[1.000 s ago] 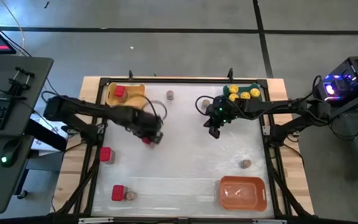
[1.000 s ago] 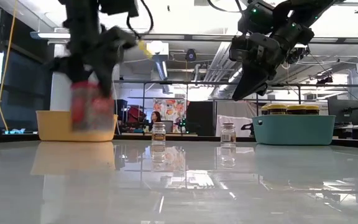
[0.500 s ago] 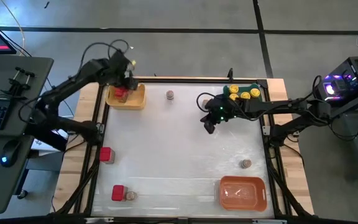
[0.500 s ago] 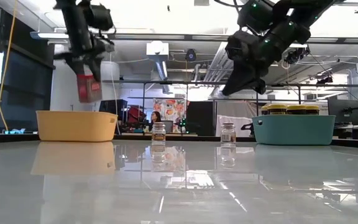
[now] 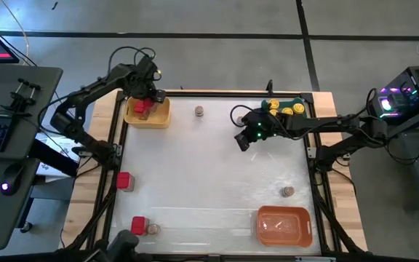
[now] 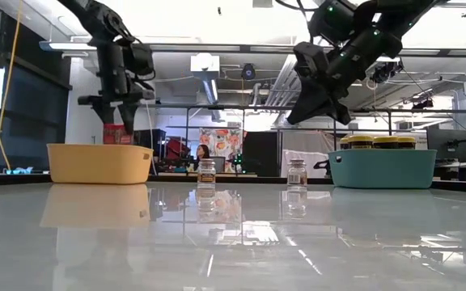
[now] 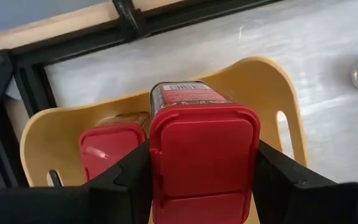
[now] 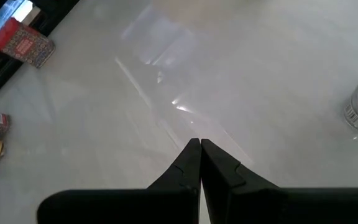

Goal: Sort spices by type
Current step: Put the right red seasoning can into the yellow bin

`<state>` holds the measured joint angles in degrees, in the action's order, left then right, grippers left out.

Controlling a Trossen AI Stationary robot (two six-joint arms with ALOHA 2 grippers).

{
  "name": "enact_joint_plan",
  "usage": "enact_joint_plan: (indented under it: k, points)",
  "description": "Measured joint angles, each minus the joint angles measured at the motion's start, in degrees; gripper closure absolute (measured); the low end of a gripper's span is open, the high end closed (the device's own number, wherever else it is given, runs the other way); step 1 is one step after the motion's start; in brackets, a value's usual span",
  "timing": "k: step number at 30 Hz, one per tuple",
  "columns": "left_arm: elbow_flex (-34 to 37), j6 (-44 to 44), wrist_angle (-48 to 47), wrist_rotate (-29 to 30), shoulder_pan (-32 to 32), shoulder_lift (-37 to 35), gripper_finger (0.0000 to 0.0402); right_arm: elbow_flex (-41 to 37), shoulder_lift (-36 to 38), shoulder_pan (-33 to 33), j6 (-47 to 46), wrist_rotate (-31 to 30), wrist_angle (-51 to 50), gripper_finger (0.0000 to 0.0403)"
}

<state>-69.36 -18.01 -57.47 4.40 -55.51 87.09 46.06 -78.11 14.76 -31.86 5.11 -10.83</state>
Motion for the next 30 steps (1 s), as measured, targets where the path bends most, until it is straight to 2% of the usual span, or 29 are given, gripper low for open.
enact_joint_plan:
  k: [15, 22, 30]
  points:
    - [0.0, -4.43, -2.4, 1.07, -1.22, 5.17, 0.0228, 0.0, 0.0, 0.63, 6.65, 1.59, -0.05, 0.0403]
    - [0.0, -4.36, -2.82, 1.24, -1.2, 9.39, 0.0125, 0.0, 0.0, 1.01, 6.65, 1.61, -0.05, 0.0403]
    - [-0.01, -2.82, -2.58, 1.55, -1.26, 8.59, 0.0106, 0.0, 0.0, 1.01, 5.9, 1.83, -0.05, 0.0403]
